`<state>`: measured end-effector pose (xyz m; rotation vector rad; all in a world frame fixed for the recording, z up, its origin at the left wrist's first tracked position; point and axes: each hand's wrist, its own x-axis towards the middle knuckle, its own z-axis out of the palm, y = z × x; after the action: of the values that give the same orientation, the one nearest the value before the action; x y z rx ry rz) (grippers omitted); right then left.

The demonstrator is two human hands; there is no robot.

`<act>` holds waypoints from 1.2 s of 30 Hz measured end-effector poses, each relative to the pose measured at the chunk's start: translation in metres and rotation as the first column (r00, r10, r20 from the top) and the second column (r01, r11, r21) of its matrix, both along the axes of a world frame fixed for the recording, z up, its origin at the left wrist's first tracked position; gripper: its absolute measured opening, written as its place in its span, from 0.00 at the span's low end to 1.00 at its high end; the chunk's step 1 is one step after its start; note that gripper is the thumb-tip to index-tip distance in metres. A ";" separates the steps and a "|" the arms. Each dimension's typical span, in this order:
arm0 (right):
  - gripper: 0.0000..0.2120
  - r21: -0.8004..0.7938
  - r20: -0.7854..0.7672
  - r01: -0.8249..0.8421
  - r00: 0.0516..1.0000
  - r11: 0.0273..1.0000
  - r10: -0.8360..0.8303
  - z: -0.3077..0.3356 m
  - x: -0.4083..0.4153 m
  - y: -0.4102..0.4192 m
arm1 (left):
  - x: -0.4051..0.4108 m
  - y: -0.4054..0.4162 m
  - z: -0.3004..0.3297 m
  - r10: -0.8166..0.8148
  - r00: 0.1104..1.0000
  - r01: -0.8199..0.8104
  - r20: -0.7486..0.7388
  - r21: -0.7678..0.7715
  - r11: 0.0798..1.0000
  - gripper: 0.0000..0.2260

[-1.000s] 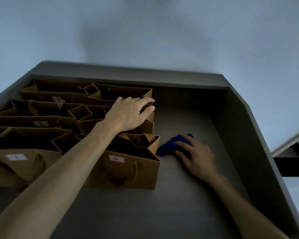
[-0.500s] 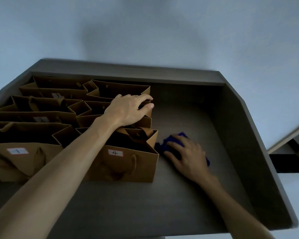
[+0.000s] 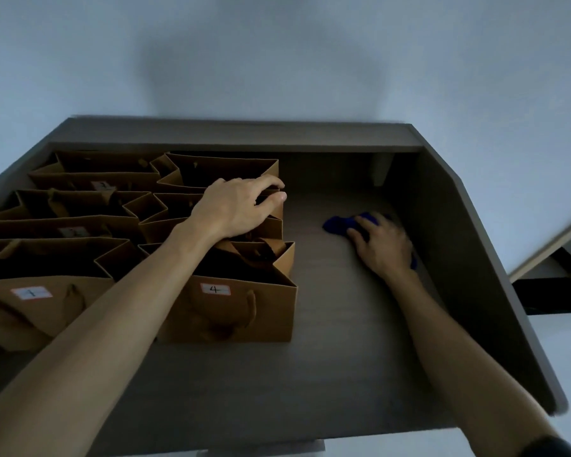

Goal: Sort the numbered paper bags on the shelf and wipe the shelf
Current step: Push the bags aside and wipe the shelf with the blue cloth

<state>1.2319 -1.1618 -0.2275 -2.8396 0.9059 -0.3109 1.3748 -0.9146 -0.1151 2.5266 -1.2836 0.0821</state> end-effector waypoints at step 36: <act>0.17 -0.034 0.211 -0.407 0.890 0.913 0.404 -0.005 -0.194 0.077 | 0.007 -0.003 -0.004 0.010 0.998 -0.013 0.066 0.056 0.998 0.23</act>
<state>1.0378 -1.0845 -0.2321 -2.8193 0.2578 -0.5387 1.3813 -0.9180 -0.1189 2.5995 -1.3139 0.1348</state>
